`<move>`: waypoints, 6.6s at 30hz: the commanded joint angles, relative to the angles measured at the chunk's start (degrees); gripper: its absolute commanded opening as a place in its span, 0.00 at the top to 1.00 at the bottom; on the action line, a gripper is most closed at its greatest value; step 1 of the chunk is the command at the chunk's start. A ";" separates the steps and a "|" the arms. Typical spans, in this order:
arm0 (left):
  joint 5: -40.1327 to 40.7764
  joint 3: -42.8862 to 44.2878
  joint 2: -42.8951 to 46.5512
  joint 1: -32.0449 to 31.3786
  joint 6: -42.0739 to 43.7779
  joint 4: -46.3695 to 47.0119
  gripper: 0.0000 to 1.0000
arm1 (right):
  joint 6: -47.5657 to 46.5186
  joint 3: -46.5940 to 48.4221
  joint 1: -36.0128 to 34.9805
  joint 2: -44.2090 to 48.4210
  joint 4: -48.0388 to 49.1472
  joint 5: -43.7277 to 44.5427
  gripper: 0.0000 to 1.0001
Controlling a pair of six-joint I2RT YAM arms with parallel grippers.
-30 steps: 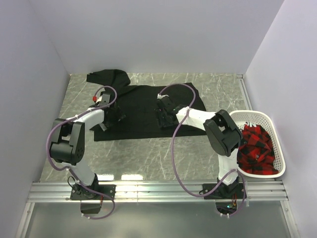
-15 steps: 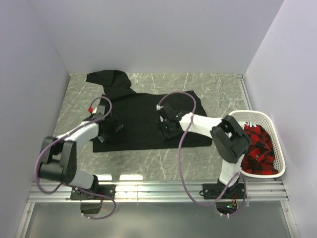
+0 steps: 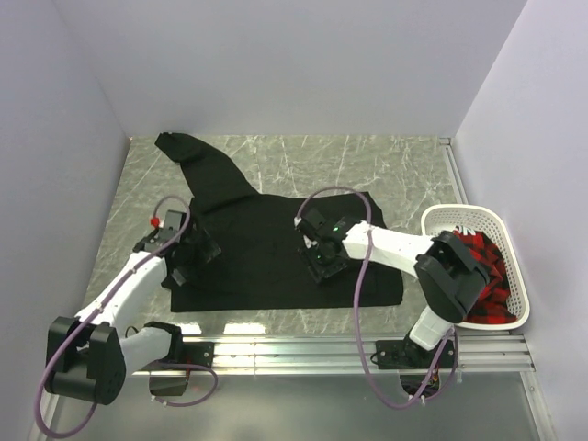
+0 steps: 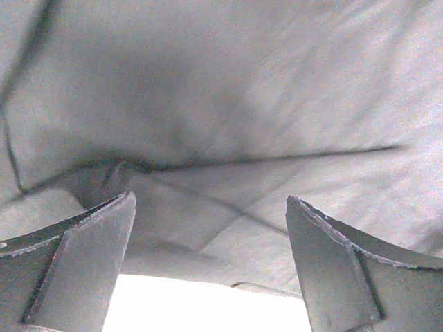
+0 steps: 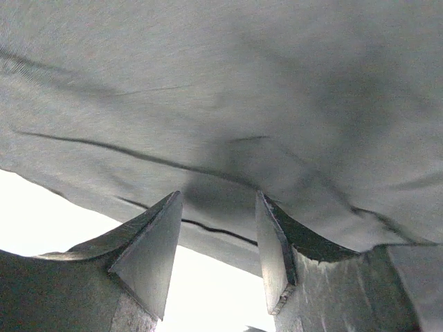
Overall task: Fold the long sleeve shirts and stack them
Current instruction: Fold the shirt
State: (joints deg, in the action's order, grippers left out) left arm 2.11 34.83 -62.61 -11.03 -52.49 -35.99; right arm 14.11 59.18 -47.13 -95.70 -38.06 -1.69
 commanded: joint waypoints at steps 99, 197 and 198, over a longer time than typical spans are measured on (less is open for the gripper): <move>-6.06 41.55 -41.89 12.08 22.52 20.26 0.93 | -13.58 40.49 41.95 -31.21 4.23 -5.16 0.53; 0.70 4.37 -0.76 11.38 17.07 11.82 0.92 | 17.70 -9.95 33.42 15.82 28.74 2.49 0.60; 0.62 4.37 -0.50 11.38 17.07 11.73 0.92 | 18.14 -11.18 33.34 14.15 29.18 2.22 0.60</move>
State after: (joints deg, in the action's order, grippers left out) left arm 3.84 39.22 -65.43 0.30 -35.38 -24.75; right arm 30.28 48.34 -13.10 -77.89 -9.78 0.60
